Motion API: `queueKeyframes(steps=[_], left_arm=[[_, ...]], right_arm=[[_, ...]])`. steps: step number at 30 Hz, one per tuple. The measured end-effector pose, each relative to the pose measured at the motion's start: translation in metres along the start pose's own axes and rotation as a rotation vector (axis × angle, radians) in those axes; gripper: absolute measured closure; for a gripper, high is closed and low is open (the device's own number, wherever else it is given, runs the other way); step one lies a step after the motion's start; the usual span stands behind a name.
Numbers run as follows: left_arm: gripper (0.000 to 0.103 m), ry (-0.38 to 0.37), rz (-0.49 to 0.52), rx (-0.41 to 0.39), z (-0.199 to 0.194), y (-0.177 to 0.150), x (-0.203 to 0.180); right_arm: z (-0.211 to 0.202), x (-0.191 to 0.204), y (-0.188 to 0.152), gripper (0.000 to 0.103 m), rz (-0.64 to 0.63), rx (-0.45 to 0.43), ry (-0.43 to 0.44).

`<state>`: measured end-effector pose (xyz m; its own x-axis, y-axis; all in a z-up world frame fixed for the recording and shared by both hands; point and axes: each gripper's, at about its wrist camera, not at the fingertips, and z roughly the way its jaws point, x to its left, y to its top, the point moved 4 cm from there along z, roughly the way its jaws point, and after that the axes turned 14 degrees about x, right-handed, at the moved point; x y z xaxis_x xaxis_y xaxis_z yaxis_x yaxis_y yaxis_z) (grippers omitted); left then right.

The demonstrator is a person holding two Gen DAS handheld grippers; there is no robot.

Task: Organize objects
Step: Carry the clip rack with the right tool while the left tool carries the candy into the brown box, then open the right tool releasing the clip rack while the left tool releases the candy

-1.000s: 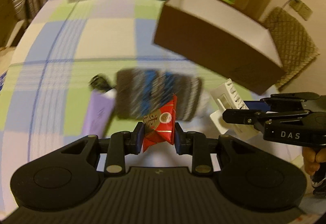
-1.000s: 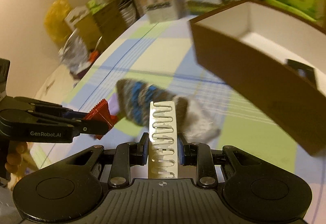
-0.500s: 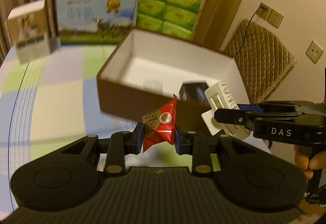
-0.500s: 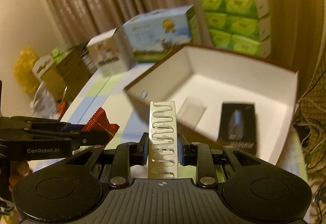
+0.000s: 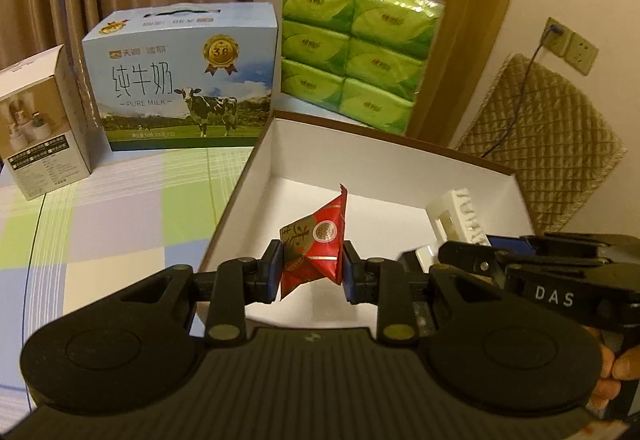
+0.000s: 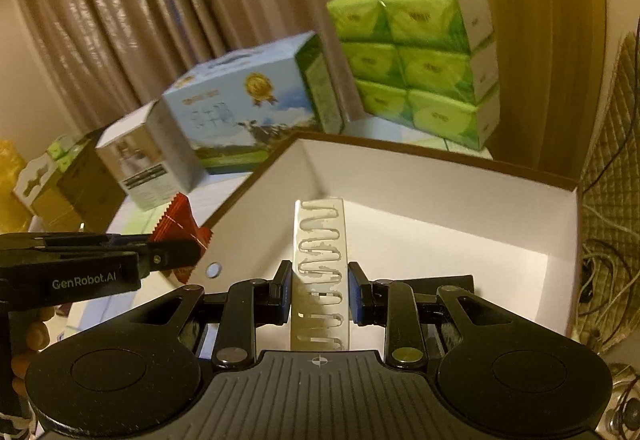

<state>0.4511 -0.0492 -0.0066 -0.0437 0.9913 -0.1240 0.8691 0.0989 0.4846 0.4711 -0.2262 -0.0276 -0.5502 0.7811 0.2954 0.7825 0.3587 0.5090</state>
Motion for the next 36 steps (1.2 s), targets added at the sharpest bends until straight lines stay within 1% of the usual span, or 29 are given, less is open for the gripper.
queueKeyframes(steps=[4,9,17,21,23,25,27,30,32,34,36], left_arm=[[0.078,0.024,0.008,0.06,0.028,0.012,0.007],[0.078,0.05,0.014,0.149,0.058,0.017,0.015],[0.078,0.072,0.057,0.248,0.089,0.015,0.013],[0.077,0.079,0.07,0.274,0.096,0.013,0.013],[0.068,0.082,0.081,0.279,0.098,0.012,0.012],[0.065,0.096,0.094,0.276,0.098,0.012,0.012],[0.063,0.095,0.093,0.279,0.097,0.012,0.013],[0.057,0.092,0.09,0.275,0.096,0.012,0.014],[0.048,0.098,0.089,0.269,0.094,0.011,0.015],[0.045,0.1,0.094,0.262,0.091,0.01,0.015],[0.043,0.101,0.102,0.256,0.088,0.009,0.015]], right_arm=[[0.022,-0.007,0.006,0.078,0.038,0.048,-0.015],[0.045,-0.012,0.004,0.078,0.073,0.108,-0.038],[0.067,-0.018,-0.001,0.078,0.112,0.171,-0.059],[0.074,-0.019,-0.003,0.078,0.121,0.188,-0.07],[0.077,-0.02,-0.003,0.078,0.129,0.196,-0.073],[0.078,-0.022,-0.004,0.078,0.139,0.201,-0.077],[0.08,-0.023,-0.005,0.078,0.145,0.206,-0.082],[0.08,-0.025,-0.005,0.078,0.161,0.2,-0.086],[0.079,-0.027,-0.004,0.07,0.174,0.193,-0.092],[0.075,-0.027,-0.003,0.049,0.173,0.174,-0.085],[0.07,-0.027,-0.002,0.046,0.16,0.156,-0.091]])
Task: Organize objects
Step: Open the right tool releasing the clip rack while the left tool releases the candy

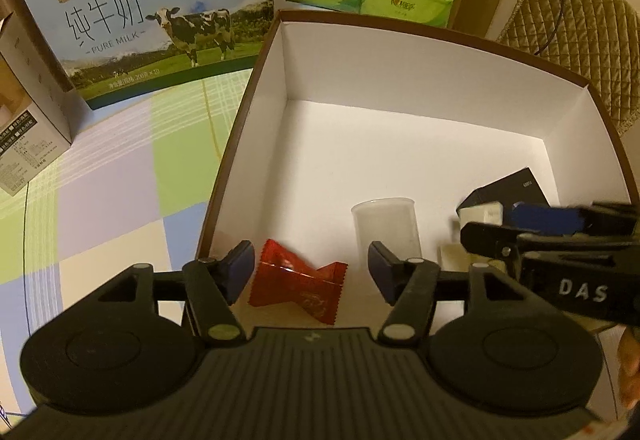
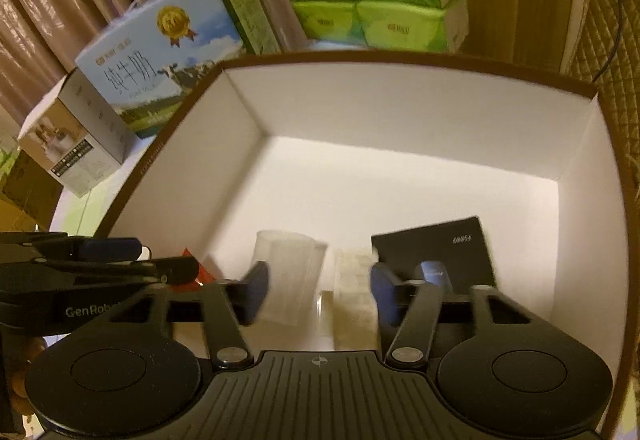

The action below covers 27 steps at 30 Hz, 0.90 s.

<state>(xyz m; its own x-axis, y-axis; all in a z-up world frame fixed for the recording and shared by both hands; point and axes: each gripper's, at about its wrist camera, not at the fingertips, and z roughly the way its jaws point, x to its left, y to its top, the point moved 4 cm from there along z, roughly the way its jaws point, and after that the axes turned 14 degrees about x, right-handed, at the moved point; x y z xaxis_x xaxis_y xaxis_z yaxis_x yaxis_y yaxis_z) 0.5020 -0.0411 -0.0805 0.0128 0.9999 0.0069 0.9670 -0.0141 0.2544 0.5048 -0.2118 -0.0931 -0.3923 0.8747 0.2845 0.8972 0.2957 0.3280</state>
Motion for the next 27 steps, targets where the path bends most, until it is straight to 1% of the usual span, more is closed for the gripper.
queueKeyframes(steps=[2,3,5,6,7,8,10,14,16,21,27], left_arm=[[0.039,0.0,0.001,-0.007,-0.003,-0.002,0.0],[0.038,-0.003,0.003,-0.013,-0.005,-0.003,0.001],[0.033,-0.009,0.006,-0.022,-0.01,-0.005,0.001],[0.031,-0.011,0.008,-0.027,-0.013,-0.007,0.001],[0.03,-0.012,0.007,-0.034,-0.016,-0.008,0.001],[0.03,-0.015,0.009,-0.04,-0.019,-0.009,0.001],[0.029,-0.024,0.008,-0.05,-0.024,-0.012,0.0],[0.024,-0.034,0.011,-0.076,-0.038,-0.02,-0.005],[0.023,-0.037,0.015,-0.089,-0.045,-0.024,-0.008],[0.021,-0.048,0.01,-0.123,-0.063,-0.038,-0.013],[0.02,-0.054,-0.008,-0.159,-0.085,-0.054,-0.016]], right_arm=[[-0.005,0.0,-0.001,0.045,-0.013,-0.005,-0.006],[-0.008,-0.001,-0.002,0.043,-0.016,-0.007,-0.007],[-0.014,-0.003,-0.004,0.037,-0.018,-0.015,-0.006],[-0.018,-0.004,-0.007,0.031,-0.019,-0.022,-0.008],[-0.021,-0.005,-0.008,0.026,-0.021,-0.026,-0.01],[-0.025,-0.006,-0.011,0.024,-0.024,-0.033,-0.013],[-0.031,-0.007,-0.015,0.018,-0.03,-0.04,-0.02],[-0.046,-0.009,-0.025,0.011,-0.036,-0.059,-0.022],[-0.053,-0.009,-0.03,0.007,-0.041,-0.07,-0.024],[-0.071,-0.008,-0.041,0.002,-0.051,-0.095,-0.024],[-0.086,-0.003,-0.052,0.002,-0.064,-0.112,-0.022]])
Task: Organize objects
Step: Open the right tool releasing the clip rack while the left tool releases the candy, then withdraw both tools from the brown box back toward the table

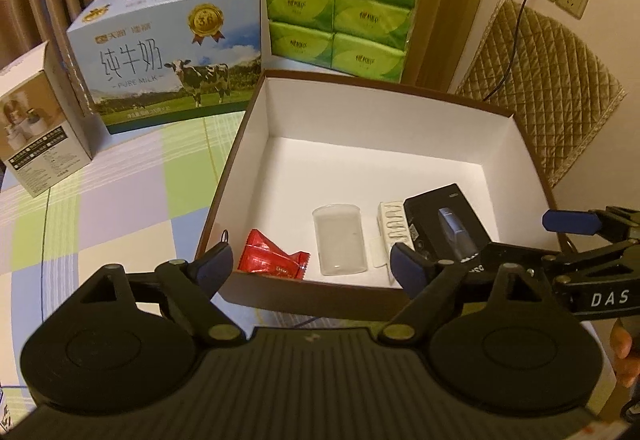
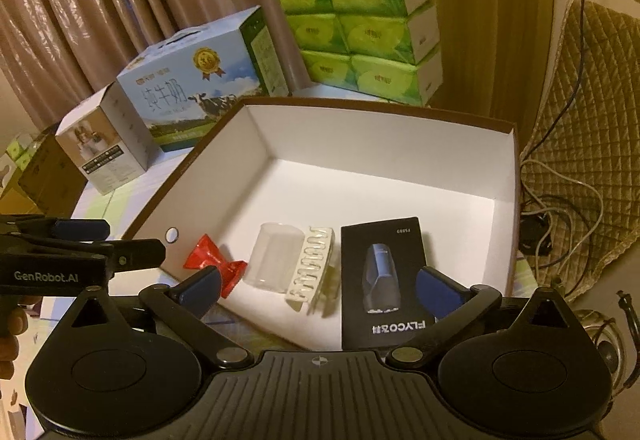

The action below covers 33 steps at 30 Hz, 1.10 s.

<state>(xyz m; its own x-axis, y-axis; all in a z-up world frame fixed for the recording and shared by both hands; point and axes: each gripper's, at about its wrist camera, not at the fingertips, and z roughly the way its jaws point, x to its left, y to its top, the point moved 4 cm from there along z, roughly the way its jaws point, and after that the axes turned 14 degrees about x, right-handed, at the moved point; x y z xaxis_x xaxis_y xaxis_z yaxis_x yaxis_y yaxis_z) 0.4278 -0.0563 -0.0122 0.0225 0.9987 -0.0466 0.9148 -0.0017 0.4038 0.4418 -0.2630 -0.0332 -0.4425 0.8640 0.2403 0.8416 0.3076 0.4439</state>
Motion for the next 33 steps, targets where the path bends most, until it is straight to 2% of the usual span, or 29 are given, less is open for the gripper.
queueKeyframes(steps=[9,19,33], left_arm=[[0.017,-0.009,-0.034,-0.054,-0.036,-0.029,-0.004],[0.017,-0.011,-0.085,-0.084,-0.072,-0.076,0.0],[0.017,-0.028,-0.201,-0.043,-0.088,-0.155,0.03]], right_arm=[[-0.027,0.013,-0.019,0.002,-0.021,-0.027,0.021],[-0.051,0.031,-0.048,0.002,-0.053,-0.046,0.054],[-0.057,0.059,-0.091,0.002,-0.118,-0.018,0.096]])
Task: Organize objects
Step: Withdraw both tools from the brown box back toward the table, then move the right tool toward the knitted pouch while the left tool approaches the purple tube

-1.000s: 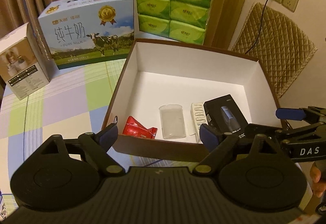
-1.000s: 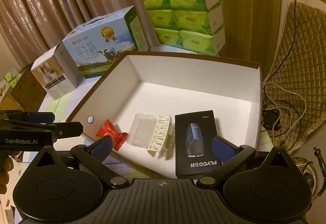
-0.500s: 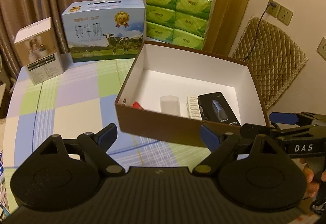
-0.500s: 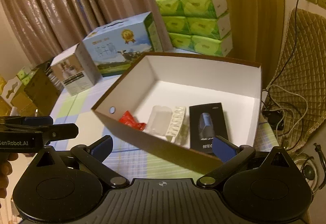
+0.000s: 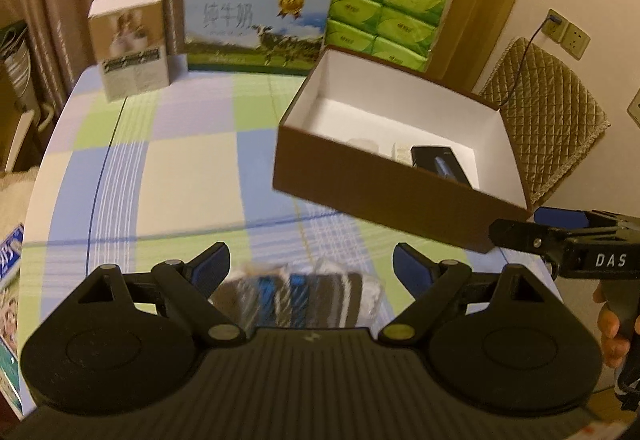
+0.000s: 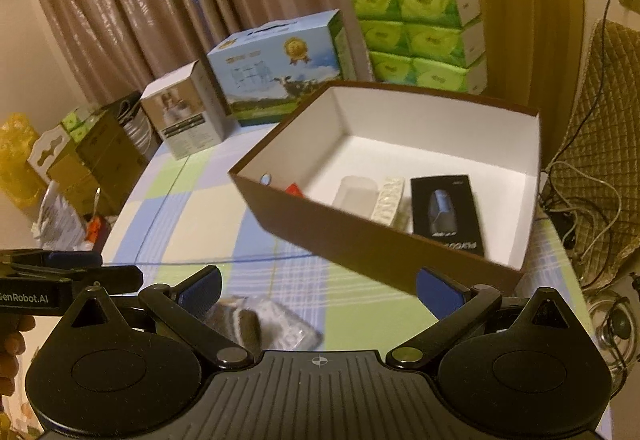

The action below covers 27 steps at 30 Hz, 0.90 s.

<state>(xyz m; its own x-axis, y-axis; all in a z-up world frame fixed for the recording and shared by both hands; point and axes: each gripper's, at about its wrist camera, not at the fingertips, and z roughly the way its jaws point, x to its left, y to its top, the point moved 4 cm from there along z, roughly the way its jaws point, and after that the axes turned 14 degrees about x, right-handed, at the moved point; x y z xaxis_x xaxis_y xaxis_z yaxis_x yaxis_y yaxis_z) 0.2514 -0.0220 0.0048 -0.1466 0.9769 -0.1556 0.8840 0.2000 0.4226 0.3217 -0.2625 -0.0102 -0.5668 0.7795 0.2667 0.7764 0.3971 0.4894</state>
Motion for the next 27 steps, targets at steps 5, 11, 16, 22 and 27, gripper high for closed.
queueKeyframes(steps=[5,11,16,22,27], left_arm=[[0.017,-0.01,-0.033,0.028,0.004,-0.024,0.009],[0.017,-0.014,-0.054,0.061,0.007,-0.048,0.018],[0.017,-0.01,-0.073,0.078,0.008,-0.06,0.028],[0.017,0.006,-0.106,0.093,0.009,-0.073,0.044],[0.018,0.027,-0.138,0.107,0.012,-0.083,0.058]], right_arm=[[0.008,0.011,-0.012,0.002,-0.021,0.025,0.008],[0.018,0.022,-0.026,0.002,-0.04,0.063,0.028],[0.027,0.031,-0.036,0.002,-0.058,0.096,0.04],[0.037,0.039,-0.045,0.002,-0.068,0.121,0.055],[0.046,0.047,-0.051,0.002,-0.096,0.128,0.071]])
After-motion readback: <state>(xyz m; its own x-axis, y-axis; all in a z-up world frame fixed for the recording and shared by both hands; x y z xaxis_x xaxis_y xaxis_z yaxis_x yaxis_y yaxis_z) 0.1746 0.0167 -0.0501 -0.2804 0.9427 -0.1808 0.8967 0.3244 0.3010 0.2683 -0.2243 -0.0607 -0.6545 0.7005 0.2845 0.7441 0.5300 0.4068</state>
